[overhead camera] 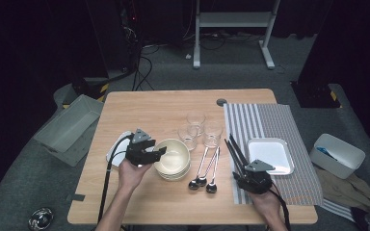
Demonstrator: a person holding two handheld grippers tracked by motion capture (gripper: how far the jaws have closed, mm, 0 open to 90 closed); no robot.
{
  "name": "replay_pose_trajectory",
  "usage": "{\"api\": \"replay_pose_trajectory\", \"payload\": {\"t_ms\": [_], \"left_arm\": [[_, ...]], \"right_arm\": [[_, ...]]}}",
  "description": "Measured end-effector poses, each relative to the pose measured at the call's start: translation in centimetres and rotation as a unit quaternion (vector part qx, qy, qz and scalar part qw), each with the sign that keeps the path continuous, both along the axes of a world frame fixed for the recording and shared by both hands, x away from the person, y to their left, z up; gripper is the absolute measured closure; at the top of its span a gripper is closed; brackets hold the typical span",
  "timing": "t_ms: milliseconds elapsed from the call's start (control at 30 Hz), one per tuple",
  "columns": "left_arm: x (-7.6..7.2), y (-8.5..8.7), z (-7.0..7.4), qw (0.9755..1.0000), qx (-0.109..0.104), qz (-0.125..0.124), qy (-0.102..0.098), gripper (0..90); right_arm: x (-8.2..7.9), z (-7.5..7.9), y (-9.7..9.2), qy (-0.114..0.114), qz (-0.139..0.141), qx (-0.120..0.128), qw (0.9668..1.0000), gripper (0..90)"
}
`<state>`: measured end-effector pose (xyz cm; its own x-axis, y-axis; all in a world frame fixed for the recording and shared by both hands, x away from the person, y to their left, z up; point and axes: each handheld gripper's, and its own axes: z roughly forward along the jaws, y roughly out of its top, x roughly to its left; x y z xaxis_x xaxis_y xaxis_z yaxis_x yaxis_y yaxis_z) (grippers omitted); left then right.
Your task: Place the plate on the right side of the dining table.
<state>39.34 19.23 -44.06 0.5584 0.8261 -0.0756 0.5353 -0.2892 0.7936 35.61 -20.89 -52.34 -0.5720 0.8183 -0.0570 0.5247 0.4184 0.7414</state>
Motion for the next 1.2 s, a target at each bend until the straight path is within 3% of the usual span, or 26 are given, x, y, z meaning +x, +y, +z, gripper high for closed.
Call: {"api": "replay_pose_trajectory", "payload": {"t_ms": [167,800,967,1033,1200], "left_arm": [[0.20,-0.13,-0.21,0.9999,0.009,0.002,0.007,47.7],[0.28,-0.61,-0.71,0.9993,0.031,-0.009,0.018,80.2],[0.25,-0.62,-0.64,0.9992,0.034,-0.009,0.019,80.9],[0.09,-0.88,-0.60,0.9989,0.045,-0.005,0.013,80.8],[0.09,-0.82,-0.60,0.9990,0.042,-0.005,0.013,81.3]], "right_arm": [[0.00,0.00,0.00,0.000,0.000,0.000,1.0000,47.3],[-0.02,0.00,0.02,-0.001,0.000,-0.001,1.0000,47.3],[-0.02,0.00,0.01,-0.001,0.000,-0.001,1.0000,47.3],[-0.01,0.00,0.01,-0.001,0.000,-0.001,1.0000,47.3],[-0.01,0.00,0.01,0.000,0.000,-0.001,1.0000,47.3]]}}
